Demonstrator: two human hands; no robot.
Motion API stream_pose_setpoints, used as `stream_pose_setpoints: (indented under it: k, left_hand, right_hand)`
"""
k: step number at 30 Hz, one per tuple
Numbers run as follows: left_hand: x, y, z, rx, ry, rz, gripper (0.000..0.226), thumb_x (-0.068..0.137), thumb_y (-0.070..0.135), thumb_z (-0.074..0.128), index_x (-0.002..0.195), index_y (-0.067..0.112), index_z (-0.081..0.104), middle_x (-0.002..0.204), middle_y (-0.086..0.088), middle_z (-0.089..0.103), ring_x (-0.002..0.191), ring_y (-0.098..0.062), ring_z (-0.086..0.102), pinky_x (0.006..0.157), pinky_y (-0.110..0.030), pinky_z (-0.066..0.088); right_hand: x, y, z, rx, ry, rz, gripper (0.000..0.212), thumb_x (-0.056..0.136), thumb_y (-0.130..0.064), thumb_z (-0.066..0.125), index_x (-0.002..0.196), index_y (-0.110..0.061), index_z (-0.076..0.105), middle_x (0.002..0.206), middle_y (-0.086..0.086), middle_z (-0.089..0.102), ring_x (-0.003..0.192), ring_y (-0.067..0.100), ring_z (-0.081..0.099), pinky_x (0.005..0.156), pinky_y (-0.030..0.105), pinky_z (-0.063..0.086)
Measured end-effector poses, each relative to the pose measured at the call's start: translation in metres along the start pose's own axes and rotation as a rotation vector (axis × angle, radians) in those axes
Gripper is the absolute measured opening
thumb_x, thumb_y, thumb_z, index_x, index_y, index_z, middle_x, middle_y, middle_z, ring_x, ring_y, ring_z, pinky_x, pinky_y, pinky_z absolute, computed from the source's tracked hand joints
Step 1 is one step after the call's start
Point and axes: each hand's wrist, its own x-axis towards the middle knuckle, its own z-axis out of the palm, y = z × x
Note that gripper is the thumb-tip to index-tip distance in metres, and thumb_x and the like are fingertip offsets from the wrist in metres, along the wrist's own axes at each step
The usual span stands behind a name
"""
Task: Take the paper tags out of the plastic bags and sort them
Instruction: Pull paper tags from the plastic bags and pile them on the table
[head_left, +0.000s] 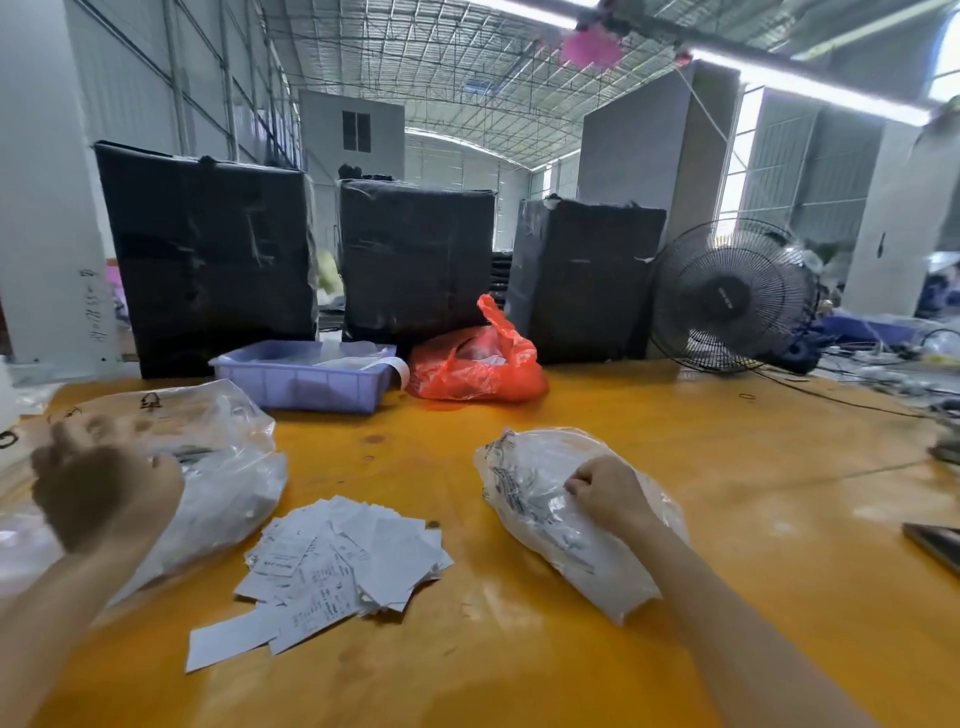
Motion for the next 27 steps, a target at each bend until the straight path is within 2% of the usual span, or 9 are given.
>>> stream_pose_setpoints:
  k: [1, 4, 8, 11, 14, 17, 23, 25, 27]
  left_hand:
    - [-0.007, 0.004, -0.009, -0.032, -0.115, -0.021, 0.036, 0.076, 0.036, 0.049, 0.111, 0.027, 0.049, 0.116, -0.011, 0.049, 0.101, -0.036, 0.05, 0.083, -0.052, 0.049]
    - [-0.029, 0.036, -0.042, -0.187, 0.083, -0.01, 0.041, 0.079, 0.035, 0.04, 0.115, 0.017, 0.047, 0.119, -0.016, 0.046, 0.105, -0.04, 0.047, 0.083, -0.053, 0.046]
    - [-0.067, 0.076, -0.078, -0.3, 0.231, 0.151, 0.028, 0.077, 0.001, 0.063, 0.105, -0.001, 0.062, 0.115, -0.026, 0.052, 0.105, -0.049, 0.045, 0.078, -0.054, 0.041]
    - [-0.077, 0.086, -0.081, -0.327, 0.168, 0.197, 0.029, 0.074, -0.007, 0.067, 0.103, -0.002, 0.066, 0.115, -0.029, 0.055, 0.105, -0.049, 0.047, 0.08, -0.056, 0.042]
    - [-0.078, 0.088, -0.077, -0.375, 0.143, 0.25, 0.027, 0.073, -0.009, 0.067, 0.1, -0.003, 0.067, 0.113, -0.027, 0.057, 0.106, -0.047, 0.049, 0.084, -0.056, 0.043]
    - [-0.08, 0.091, -0.077, -0.404, 0.115, 0.279, 0.028, 0.073, -0.009, 0.067, 0.1, -0.002, 0.068, 0.113, -0.025, 0.058, 0.108, -0.045, 0.051, 0.086, -0.054, 0.043]
    - [-0.086, 0.113, -0.088, -0.544, 0.085, 0.354, 0.027, 0.074, -0.011, 0.067, 0.1, -0.002, 0.067, 0.103, -0.021, 0.064, 0.101, -0.038, 0.056, 0.089, -0.045, 0.042]
    - [-0.09, 0.124, -0.096, -0.699, -0.008, 0.338, 0.023, 0.079, -0.004, 0.067, 0.102, 0.002, 0.066, 0.1, -0.013, 0.065, 0.096, -0.028, 0.059, 0.084, -0.039, 0.045]
    - [-0.095, 0.136, -0.108, -0.923, -0.254, 0.239, 0.02, 0.087, 0.02, 0.065, 0.104, 0.011, 0.064, 0.098, 0.003, 0.066, 0.092, -0.012, 0.06, 0.08, -0.028, 0.049]
  right_hand:
    - [-0.001, -0.001, -0.002, 0.033, 0.018, -0.003, 0.017, 0.087, -0.004, 0.059, 0.082, 0.005, 0.072, 0.093, 0.013, 0.072, 0.086, 0.019, 0.064, 0.067, 0.023, 0.044]
    - [-0.003, -0.004, -0.006, 0.242, 0.119, 0.012, 0.011, 0.084, -0.003, 0.063, 0.08, 0.0, 0.073, 0.085, 0.008, 0.071, 0.073, 0.013, 0.059, 0.057, 0.021, 0.039]
    - [-0.005, -0.007, -0.009, 0.313, 0.062, 0.042, 0.006, 0.082, -0.002, 0.064, 0.083, -0.003, 0.07, 0.078, 0.005, 0.064, 0.076, 0.018, 0.059, 0.065, 0.024, 0.043]
    - [-0.008, -0.003, -0.005, 0.113, -0.03, 0.039, 0.019, 0.078, 0.002, 0.066, 0.095, -0.005, 0.067, 0.086, 0.006, 0.064, 0.083, 0.019, 0.06, 0.071, 0.024, 0.044]
    - [-0.011, -0.002, -0.004, 0.127, 0.078, 0.017, 0.017, 0.076, 0.001, 0.07, 0.092, -0.005, 0.068, 0.087, 0.006, 0.067, 0.085, 0.02, 0.062, 0.078, 0.029, 0.048]
    - [-0.011, -0.005, -0.007, 0.449, 0.131, 0.099, 0.009, 0.078, 0.001, 0.07, 0.074, -0.006, 0.067, 0.071, 0.008, 0.067, 0.07, 0.022, 0.063, 0.074, 0.037, 0.053]
    - [-0.017, -0.027, -0.019, 1.002, 0.228, 0.144, 0.008, 0.089, 0.0, 0.059, 0.083, -0.003, 0.063, 0.073, 0.012, 0.069, 0.067, 0.02, 0.067, 0.066, 0.029, 0.056]
    - [-0.024, -0.043, -0.023, 1.086, 0.143, 0.081, 0.008, 0.088, -0.001, 0.06, 0.083, -0.005, 0.065, 0.072, 0.01, 0.071, 0.066, 0.018, 0.068, 0.063, 0.026, 0.055]
    - [-0.036, -0.062, -0.024, 1.155, -0.055, 0.029, 0.005, 0.085, -0.003, 0.063, 0.083, -0.005, 0.067, 0.069, 0.008, 0.072, 0.061, 0.015, 0.067, 0.057, 0.022, 0.054]
